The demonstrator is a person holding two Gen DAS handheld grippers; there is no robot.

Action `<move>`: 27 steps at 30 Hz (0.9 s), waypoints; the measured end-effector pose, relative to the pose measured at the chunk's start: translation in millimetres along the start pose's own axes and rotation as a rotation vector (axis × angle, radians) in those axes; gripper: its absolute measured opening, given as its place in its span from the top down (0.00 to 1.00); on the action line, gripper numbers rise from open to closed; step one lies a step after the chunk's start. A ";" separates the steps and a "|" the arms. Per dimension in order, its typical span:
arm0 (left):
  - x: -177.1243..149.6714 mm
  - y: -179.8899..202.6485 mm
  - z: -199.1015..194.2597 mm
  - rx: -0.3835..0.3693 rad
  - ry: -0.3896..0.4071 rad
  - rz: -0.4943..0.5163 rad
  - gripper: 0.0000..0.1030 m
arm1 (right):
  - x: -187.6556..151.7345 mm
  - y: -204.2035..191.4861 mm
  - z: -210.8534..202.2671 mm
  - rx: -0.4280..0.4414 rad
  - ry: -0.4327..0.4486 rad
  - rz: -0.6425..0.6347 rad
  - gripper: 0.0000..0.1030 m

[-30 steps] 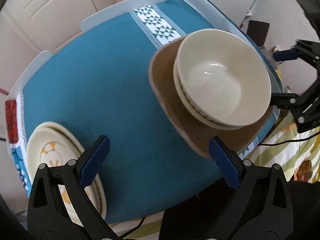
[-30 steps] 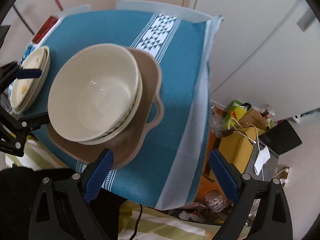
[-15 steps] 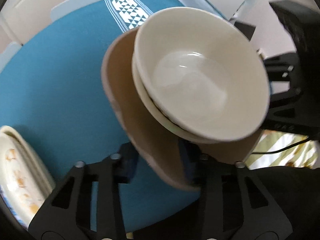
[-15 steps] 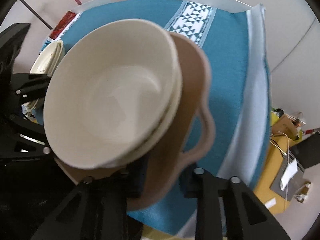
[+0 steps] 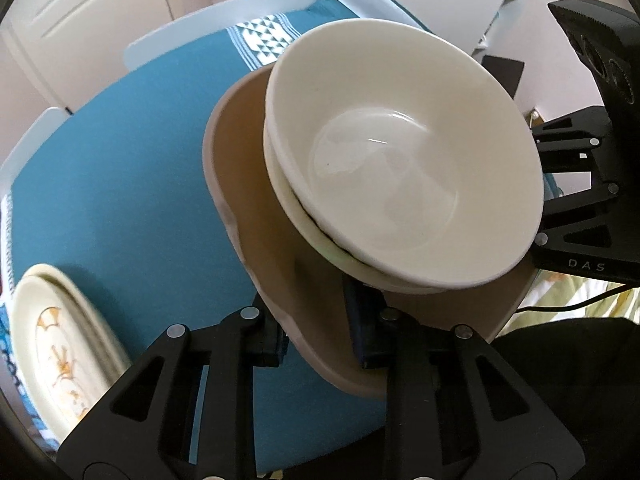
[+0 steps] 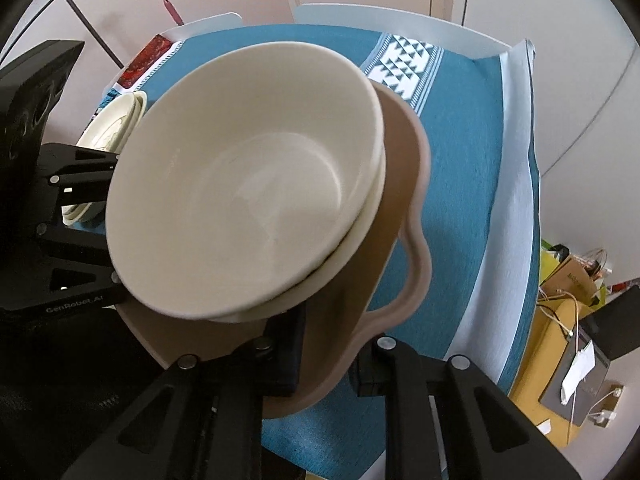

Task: Organize plates and bowls
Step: 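Carry the taupe dish with bowls over the plate stack and lower it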

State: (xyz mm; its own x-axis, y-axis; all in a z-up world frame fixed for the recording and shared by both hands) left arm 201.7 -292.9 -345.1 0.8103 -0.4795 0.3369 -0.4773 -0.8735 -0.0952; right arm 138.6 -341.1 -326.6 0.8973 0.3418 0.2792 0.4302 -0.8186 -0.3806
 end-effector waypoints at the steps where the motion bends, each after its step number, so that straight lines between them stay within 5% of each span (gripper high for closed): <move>1: 0.9 -4.8 -6.0 0.009 0.004 -0.009 0.80 | 2.4 -2.2 -2.2 0.003 0.000 -0.009 0.84; 14: -22.5 -89.5 -79.4 0.115 0.035 -0.132 0.80 | 69.6 -86.9 -23.8 0.041 -0.004 -0.186 0.84; 27: -103.3 -199.9 -83.6 0.146 -0.027 -0.135 0.80 | 108.2 -196.5 38.2 0.076 -0.034 -0.195 0.84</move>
State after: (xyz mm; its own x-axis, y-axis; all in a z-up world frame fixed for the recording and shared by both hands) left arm 184.9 -61.7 -282.5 0.8731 -0.3578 0.3311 -0.3111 -0.9319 -0.1865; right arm 154.9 -125.6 -255.3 0.7988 0.5066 0.3243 0.6008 -0.6989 -0.3881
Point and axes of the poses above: each gripper's, at about its wrist camera, not at the fingertips, and z roughly the way its jaws point, y to its right, x to its top, the point moved 8 cm from there along z, roughly the way its jaws point, and after that the axes turned 11 degrees about x, right-handed, at the moved point
